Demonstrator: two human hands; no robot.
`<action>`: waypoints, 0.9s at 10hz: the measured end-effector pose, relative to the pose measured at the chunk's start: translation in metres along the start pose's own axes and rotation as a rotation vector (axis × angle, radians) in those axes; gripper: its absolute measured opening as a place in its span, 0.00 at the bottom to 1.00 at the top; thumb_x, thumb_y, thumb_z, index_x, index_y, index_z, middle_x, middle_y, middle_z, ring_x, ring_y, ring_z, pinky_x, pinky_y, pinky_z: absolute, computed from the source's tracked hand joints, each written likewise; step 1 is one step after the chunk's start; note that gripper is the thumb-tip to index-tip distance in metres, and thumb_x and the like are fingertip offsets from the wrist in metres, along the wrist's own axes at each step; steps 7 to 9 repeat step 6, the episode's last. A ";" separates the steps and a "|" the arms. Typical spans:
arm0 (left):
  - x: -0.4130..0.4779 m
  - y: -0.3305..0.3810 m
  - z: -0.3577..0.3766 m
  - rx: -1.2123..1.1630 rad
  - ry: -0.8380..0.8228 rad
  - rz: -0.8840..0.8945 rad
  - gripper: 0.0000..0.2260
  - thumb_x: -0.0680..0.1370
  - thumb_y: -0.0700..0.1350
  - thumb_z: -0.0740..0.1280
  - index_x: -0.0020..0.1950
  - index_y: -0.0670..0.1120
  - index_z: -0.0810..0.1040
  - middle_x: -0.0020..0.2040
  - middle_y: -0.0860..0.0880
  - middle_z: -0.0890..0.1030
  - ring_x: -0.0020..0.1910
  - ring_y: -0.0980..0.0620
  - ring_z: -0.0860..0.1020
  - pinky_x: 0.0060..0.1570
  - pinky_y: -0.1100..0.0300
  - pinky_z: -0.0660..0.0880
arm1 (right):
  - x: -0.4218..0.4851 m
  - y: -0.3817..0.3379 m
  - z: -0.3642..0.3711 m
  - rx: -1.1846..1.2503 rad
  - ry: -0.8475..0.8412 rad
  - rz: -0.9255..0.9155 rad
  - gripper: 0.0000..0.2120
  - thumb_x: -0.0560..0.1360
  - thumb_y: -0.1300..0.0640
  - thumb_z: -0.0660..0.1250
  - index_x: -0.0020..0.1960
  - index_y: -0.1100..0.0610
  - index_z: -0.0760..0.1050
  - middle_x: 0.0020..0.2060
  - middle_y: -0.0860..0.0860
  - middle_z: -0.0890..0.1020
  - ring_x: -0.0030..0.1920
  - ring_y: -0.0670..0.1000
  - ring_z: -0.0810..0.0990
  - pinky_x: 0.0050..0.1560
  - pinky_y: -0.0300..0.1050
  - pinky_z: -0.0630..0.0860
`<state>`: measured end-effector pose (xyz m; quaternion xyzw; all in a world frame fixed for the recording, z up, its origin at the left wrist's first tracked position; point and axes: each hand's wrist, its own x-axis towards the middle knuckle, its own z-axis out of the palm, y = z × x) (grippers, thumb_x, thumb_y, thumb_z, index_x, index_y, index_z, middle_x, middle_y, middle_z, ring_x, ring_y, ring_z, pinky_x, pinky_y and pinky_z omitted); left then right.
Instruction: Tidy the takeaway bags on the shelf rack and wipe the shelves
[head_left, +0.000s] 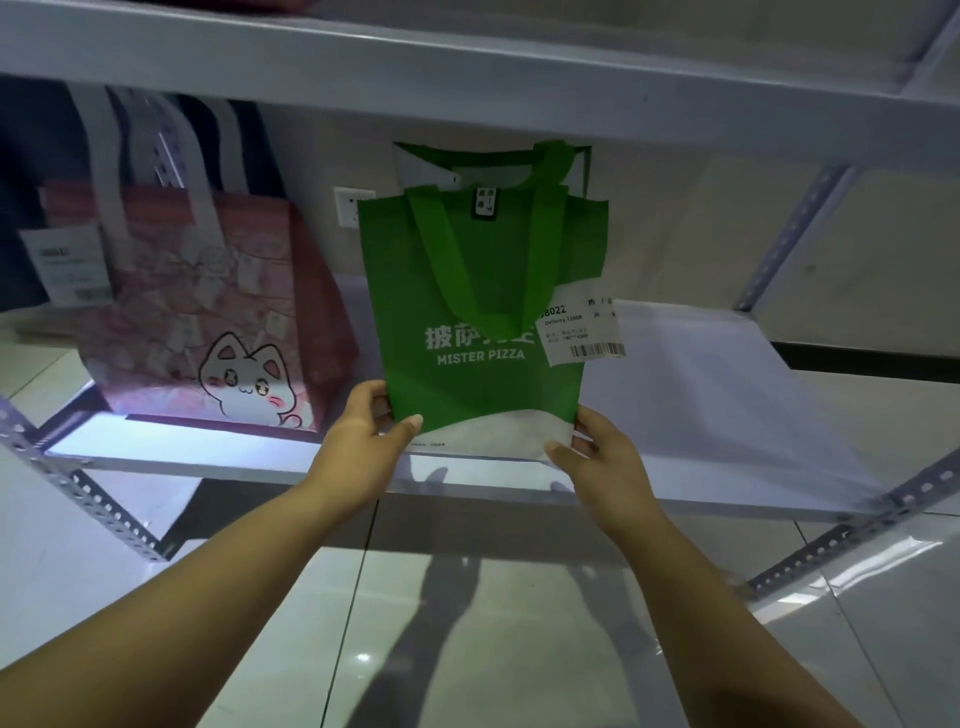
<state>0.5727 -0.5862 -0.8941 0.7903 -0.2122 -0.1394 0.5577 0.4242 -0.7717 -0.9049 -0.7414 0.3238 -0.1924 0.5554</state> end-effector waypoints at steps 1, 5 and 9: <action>-0.001 -0.001 -0.006 -0.008 -0.007 0.000 0.15 0.76 0.43 0.68 0.60 0.51 0.70 0.53 0.56 0.79 0.52 0.60 0.76 0.51 0.68 0.68 | -0.001 -0.003 0.006 -0.010 0.007 -0.005 0.19 0.75 0.58 0.67 0.64 0.48 0.71 0.53 0.44 0.79 0.55 0.45 0.77 0.30 0.26 0.72; -0.017 0.010 -0.021 0.076 -0.015 -0.133 0.23 0.75 0.49 0.68 0.68 0.47 0.67 0.65 0.49 0.73 0.58 0.50 0.74 0.54 0.56 0.70 | -0.024 -0.029 -0.014 -0.153 0.141 0.099 0.17 0.75 0.56 0.67 0.63 0.55 0.72 0.59 0.50 0.77 0.54 0.50 0.76 0.58 0.47 0.73; -0.030 0.033 -0.032 0.123 -0.064 -0.214 0.22 0.75 0.50 0.68 0.67 0.47 0.68 0.63 0.50 0.74 0.59 0.50 0.73 0.53 0.57 0.68 | -0.037 -0.061 -0.025 -0.195 0.086 0.147 0.13 0.75 0.56 0.67 0.59 0.55 0.75 0.55 0.50 0.79 0.53 0.51 0.77 0.57 0.46 0.73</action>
